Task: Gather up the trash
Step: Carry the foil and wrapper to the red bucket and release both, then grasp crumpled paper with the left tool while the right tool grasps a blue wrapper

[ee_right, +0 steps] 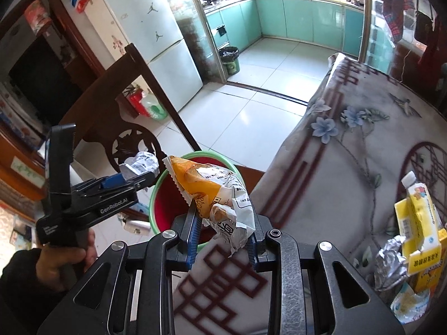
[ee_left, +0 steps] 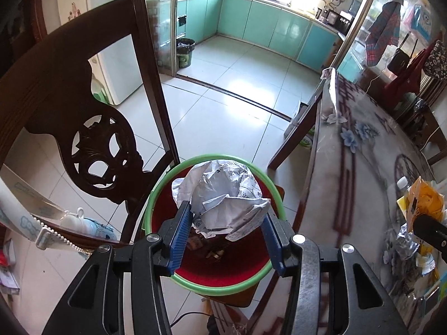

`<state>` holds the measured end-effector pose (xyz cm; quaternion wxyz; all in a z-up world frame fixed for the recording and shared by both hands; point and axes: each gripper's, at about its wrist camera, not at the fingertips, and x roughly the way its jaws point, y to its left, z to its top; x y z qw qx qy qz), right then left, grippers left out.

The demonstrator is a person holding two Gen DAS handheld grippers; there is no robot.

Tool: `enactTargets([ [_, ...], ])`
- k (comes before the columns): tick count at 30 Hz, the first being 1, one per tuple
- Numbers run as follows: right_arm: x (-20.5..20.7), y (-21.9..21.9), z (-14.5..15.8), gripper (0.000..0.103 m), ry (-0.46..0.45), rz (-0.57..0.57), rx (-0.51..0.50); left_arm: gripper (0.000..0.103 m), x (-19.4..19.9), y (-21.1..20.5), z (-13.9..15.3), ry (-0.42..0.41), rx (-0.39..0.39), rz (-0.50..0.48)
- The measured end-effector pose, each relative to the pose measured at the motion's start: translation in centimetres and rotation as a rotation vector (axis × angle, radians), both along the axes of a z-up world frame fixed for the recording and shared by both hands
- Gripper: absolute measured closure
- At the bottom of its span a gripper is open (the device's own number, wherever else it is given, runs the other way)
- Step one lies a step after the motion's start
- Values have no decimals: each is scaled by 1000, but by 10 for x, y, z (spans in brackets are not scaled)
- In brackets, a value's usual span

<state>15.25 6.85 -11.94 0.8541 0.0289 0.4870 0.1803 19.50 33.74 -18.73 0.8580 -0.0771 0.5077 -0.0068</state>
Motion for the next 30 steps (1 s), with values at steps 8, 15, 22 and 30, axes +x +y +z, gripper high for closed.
enactTargets([
  [8, 18, 29, -14, 76, 38, 75, -15, 56, 13, 7, -19, 37, 4, 0],
  [15, 20, 39, -13, 19, -1, 93, 25, 37, 22, 23, -34, 89, -14, 33],
  [22, 3, 16, 2, 19, -43, 41, 27, 36, 17, 28, -28, 80, 6, 64],
  [30, -28, -43, 5, 19, -25, -94, 37, 36, -3, -19, -9, 30, 22, -26],
])
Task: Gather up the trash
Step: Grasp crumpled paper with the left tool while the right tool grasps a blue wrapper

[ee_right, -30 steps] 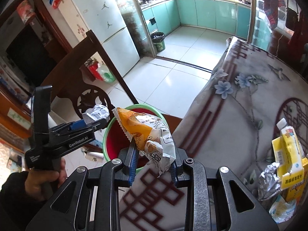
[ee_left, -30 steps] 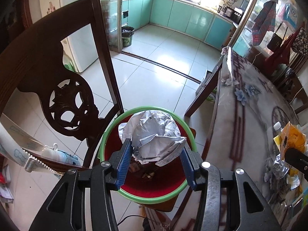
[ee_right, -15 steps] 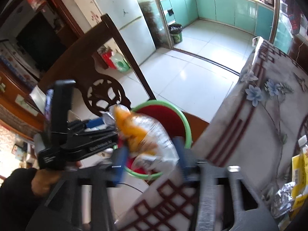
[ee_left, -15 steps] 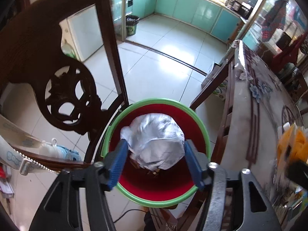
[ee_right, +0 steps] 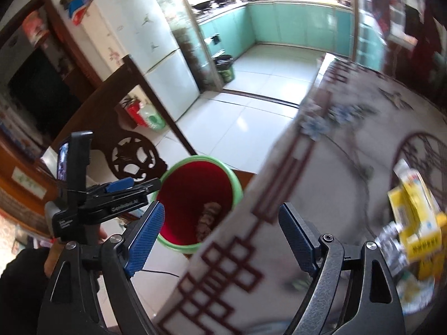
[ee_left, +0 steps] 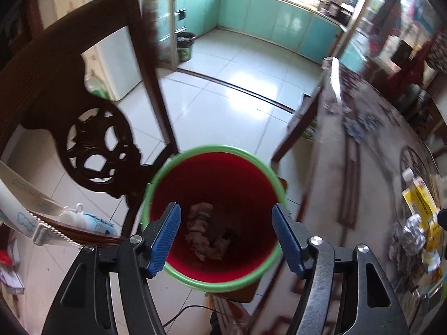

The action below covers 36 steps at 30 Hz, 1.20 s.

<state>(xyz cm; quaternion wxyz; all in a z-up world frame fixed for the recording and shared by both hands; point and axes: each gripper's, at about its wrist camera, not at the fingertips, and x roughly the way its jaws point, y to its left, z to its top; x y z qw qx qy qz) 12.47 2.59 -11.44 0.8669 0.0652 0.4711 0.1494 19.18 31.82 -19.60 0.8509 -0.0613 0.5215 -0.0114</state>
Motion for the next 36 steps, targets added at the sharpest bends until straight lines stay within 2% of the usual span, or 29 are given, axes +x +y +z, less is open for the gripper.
enactTargets([
  [6, -34, -64, 0, 19, 4, -107, -40, 36, -21, -68, 14, -18, -1, -101],
  [10, -59, -134, -1, 19, 19, -237, -53, 36, -41, -116, 30, -36, -24, -177],
  [12, -67, -165, -6, 19, 56, -308, -67, 36, -53, -142, 39, -49, -32, -209],
  [16, -92, -234, -24, 19, 129, -484, 28, 36, -71, -189, 50, -55, -61, -249],
  [20, -98, -255, -48, 20, 195, -502, 105, 36, -84, -228, 52, -49, -54, -285],
  [22, -94, -257, -56, 32, 210, -476, 141, 36, -90, -247, 50, -39, -52, -300],
  [24, -87, -257, -63, 54, 213, -451, 149, 36, -92, -262, 47, -27, -50, -312],
  [25, -85, -258, -65, 60, 219, -439, 153, 36, -93, -265, 44, -23, -51, -318],
  [27, -88, -260, -65, 84, 221, -429, 162, 36, -92, -279, 39, -8, -51, -333],
  [29, -96, -270, -57, 92, 187, -426, 168, 36, -90, -296, 33, 11, -58, -355],
  [36, -125, -300, -24, 95, 83, -447, 156, 36, -67, -348, 2, 78, -81, -387],
])
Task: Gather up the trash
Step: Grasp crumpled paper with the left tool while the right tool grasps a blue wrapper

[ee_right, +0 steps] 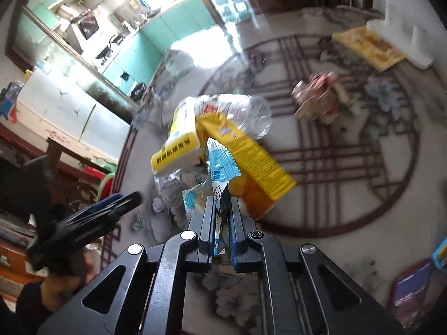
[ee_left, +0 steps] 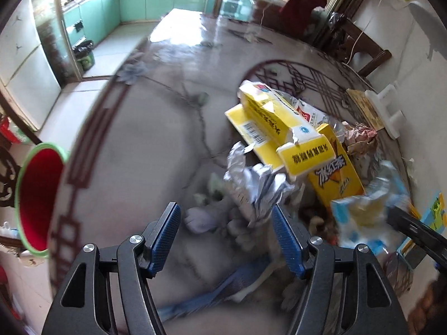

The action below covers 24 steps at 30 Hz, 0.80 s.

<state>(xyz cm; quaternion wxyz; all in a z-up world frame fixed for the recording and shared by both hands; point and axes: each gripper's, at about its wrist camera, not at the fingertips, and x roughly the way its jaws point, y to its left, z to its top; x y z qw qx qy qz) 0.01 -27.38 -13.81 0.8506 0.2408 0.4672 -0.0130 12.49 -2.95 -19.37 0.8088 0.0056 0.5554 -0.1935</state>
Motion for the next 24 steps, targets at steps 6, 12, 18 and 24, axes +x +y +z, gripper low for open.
enactTargets([
  [6, -14, -8, 5, 95, -3, -16, -21, 35, 23, -30, -24, 49, -71, 13],
  [12, -19, -8, 4, 95, 9, -10, -17, 76, 28, -39, -38, 73, -35, 21],
  [18, -15, 6, 21, 95, -33, 22, -65, 79, 3, -24, -5, -35, -34, 1],
  [24, -7, 26, 34, 95, -89, 73, -84, 79, -31, 1, 43, -147, -23, 5],
])
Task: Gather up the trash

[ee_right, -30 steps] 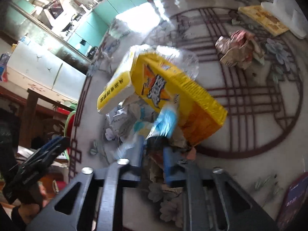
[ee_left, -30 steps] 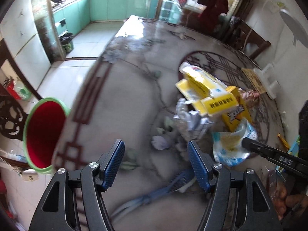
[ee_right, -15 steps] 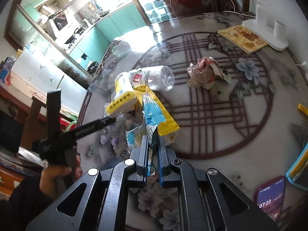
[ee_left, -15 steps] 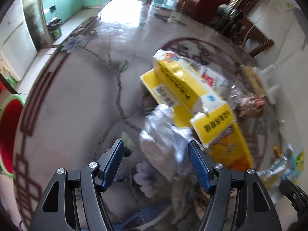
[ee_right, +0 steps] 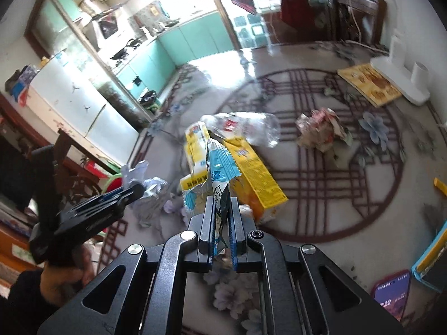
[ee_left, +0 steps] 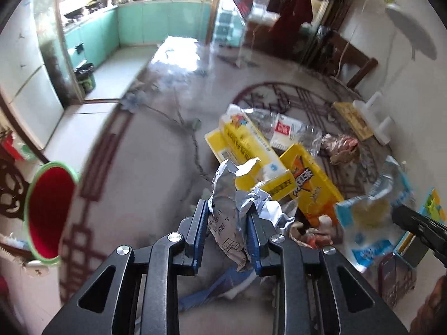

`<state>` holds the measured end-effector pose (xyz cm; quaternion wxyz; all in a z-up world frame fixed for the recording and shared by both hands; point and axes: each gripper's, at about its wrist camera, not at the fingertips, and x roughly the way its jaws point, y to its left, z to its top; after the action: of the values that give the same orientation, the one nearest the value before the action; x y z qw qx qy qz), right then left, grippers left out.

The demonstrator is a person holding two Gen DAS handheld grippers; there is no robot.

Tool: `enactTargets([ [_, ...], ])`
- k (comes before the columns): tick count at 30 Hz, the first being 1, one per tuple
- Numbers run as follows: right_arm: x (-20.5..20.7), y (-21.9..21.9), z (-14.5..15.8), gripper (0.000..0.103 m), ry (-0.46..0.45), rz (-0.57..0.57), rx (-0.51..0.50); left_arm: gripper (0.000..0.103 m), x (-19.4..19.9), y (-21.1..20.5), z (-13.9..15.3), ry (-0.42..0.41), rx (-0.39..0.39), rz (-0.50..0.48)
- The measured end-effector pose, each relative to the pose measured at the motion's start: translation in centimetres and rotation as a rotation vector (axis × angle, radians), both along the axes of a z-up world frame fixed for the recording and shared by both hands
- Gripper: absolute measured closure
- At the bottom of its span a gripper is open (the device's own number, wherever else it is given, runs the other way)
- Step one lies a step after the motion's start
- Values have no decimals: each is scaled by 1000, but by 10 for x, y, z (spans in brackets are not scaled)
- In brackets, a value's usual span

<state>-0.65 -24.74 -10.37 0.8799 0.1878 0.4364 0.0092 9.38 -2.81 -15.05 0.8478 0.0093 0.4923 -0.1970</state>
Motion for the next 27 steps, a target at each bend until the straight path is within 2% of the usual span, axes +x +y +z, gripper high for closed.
enactTargets([
  [3, 5, 10, 6, 95, -24, 33, -7, 79, -14, 19, 19, -17, -26, 37],
  [11, 8, 39, 29, 95, -96, 105, -80, 79, -42, 45, 53, -123, 11, 79],
  [18, 9, 53, 34, 95, -117, 138, -91, 79, -55, 63, 63, -165, 31, 111],
  [27, 11, 69, 35, 95, -121, 163, -94, 79, -59, 83, 65, -162, 35, 151],
])
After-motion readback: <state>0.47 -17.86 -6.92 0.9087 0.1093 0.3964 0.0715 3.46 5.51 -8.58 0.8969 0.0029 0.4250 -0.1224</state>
